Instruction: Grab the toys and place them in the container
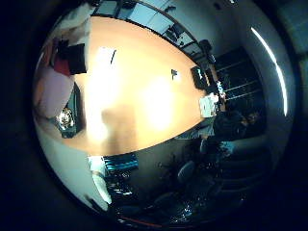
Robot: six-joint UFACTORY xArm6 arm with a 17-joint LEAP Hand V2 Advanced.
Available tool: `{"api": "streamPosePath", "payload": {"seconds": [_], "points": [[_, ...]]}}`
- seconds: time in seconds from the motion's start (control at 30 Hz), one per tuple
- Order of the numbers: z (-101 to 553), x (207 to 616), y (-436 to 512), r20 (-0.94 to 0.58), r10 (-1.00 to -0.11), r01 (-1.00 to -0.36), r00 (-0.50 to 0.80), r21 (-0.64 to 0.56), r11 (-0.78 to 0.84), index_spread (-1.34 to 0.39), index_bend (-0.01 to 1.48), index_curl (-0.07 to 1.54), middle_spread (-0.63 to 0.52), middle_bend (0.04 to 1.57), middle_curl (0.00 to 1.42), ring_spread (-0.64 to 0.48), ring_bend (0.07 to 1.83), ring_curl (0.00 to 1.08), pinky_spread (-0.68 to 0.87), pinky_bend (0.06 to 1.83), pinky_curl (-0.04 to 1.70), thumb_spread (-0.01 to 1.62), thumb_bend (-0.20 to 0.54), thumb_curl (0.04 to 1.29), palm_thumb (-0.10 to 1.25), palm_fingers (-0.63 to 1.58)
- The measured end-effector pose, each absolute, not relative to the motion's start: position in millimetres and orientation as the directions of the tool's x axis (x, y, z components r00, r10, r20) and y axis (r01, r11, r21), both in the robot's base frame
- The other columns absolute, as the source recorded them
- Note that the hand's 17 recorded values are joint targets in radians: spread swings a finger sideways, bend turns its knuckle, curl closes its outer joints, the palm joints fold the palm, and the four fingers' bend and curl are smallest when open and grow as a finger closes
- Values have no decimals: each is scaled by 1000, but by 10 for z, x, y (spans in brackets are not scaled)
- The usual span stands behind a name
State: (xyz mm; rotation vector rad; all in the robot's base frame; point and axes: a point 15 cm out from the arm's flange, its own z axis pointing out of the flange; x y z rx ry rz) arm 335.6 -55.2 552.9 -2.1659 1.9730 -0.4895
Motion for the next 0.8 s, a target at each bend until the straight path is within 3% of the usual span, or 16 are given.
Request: {"api": "streamPosePath", "payload": {"seconds": [0.63, 0.77, 0.8], "points": [[5502, 3191, 1243, 27, -950, -888, 310, -350, -299, -313, 954, 972, -219, 1139, 998, -252, 1282, 837, -256, 1159, 979, 888, -18, 769, 971, 1058], [5483, 3180, 1377, 17, -946, -884, 322, -352, -308, -318, 903, 964, -225, 1107, 989, -258, 1276, 824, -267, 1137, 968, 1017, -20, 715, 908, 1046], [5473, 3184, 1411, 15, -944, -881, 330, -354, -314, -328, 834, 939, -222, 1091, 960, -256, 1249, 798, -289, 1088, 937, 1074, -28, 670, 858, 1040]]}}
